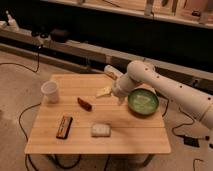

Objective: Place the eraser in the ceramic cup

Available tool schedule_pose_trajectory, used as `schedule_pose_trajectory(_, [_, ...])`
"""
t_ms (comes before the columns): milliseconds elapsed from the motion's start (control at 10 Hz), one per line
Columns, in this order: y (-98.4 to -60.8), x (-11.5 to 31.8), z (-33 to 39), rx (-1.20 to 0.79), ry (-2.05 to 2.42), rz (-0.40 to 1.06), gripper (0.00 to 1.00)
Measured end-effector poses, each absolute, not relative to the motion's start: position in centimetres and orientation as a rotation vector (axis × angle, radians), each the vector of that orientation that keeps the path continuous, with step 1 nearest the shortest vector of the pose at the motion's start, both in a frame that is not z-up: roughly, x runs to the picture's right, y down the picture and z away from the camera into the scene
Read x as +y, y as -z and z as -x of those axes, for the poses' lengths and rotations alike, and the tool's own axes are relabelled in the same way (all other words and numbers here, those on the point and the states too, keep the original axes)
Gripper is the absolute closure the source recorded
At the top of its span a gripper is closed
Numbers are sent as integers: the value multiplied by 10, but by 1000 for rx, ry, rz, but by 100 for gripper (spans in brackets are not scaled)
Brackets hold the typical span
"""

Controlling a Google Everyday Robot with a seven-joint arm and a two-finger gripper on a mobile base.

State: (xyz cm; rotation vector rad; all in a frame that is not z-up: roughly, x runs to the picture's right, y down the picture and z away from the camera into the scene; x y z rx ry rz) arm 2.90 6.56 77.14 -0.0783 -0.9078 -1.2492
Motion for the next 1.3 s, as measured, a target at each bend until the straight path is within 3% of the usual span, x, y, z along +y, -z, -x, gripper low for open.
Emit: schedule_pose_trajectory(1300, [-772,66,-29,-907,1250,79,20])
